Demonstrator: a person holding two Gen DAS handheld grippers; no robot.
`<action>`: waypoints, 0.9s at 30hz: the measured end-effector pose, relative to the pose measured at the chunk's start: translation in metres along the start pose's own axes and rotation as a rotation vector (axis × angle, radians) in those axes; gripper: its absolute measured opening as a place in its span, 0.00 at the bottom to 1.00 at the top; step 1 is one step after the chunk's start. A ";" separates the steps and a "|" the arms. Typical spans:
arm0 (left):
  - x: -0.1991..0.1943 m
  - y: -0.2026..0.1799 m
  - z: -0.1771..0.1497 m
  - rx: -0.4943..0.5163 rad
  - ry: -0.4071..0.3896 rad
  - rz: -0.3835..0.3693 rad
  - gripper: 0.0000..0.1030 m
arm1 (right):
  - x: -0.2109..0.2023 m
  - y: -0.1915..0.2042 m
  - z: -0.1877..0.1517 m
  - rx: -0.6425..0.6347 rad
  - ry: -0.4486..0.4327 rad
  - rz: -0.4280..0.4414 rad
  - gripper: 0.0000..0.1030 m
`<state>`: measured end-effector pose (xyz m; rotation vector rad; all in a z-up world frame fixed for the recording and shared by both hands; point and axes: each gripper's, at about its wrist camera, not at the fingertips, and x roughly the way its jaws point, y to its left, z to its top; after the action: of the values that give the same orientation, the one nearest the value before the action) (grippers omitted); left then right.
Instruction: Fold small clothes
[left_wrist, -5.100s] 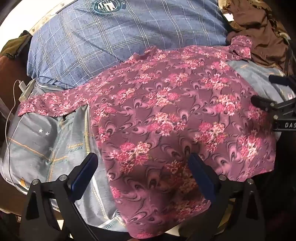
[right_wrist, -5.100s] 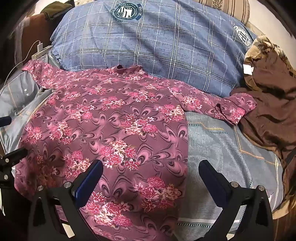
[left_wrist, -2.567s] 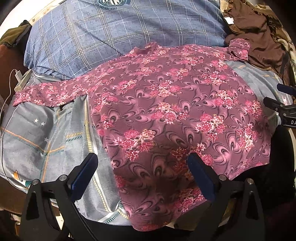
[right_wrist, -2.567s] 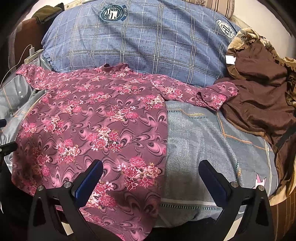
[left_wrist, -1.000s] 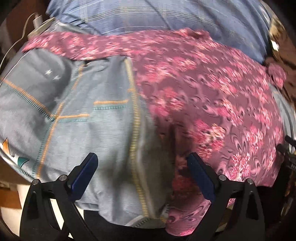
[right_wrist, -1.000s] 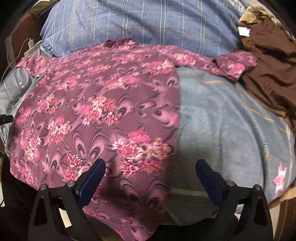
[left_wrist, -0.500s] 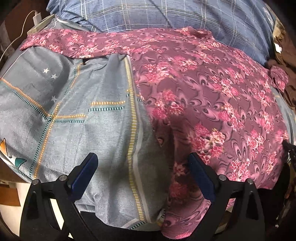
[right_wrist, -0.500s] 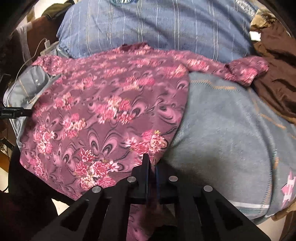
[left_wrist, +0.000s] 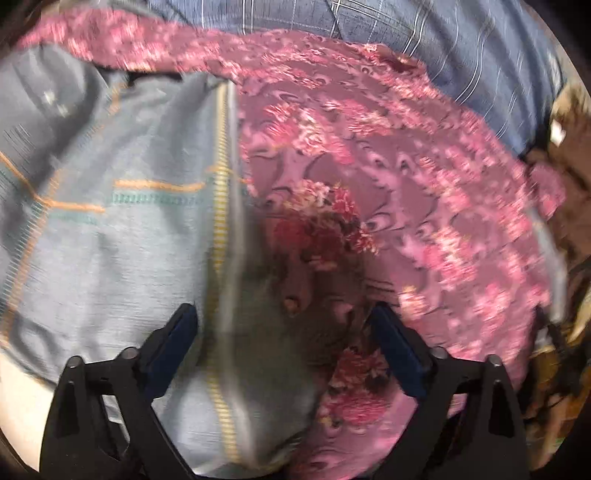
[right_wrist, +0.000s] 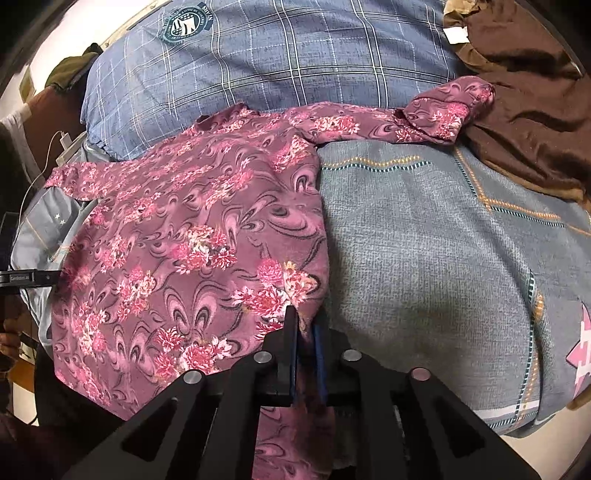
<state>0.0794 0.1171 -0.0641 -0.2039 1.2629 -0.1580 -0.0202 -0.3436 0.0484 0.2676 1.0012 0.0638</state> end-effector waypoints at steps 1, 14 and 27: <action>0.001 0.000 0.000 -0.015 0.017 -0.054 0.86 | -0.001 0.000 0.000 0.002 0.000 0.000 0.11; -0.001 -0.029 -0.011 0.112 -0.049 0.132 0.02 | 0.008 0.003 0.003 -0.007 0.016 -0.014 0.20; -0.054 0.014 -0.007 -0.036 -0.140 0.253 0.03 | -0.005 0.013 0.015 -0.037 -0.017 -0.012 0.20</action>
<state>0.0574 0.1429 -0.0197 -0.0833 1.1416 0.0951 -0.0093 -0.3348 0.0638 0.2280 0.9837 0.0694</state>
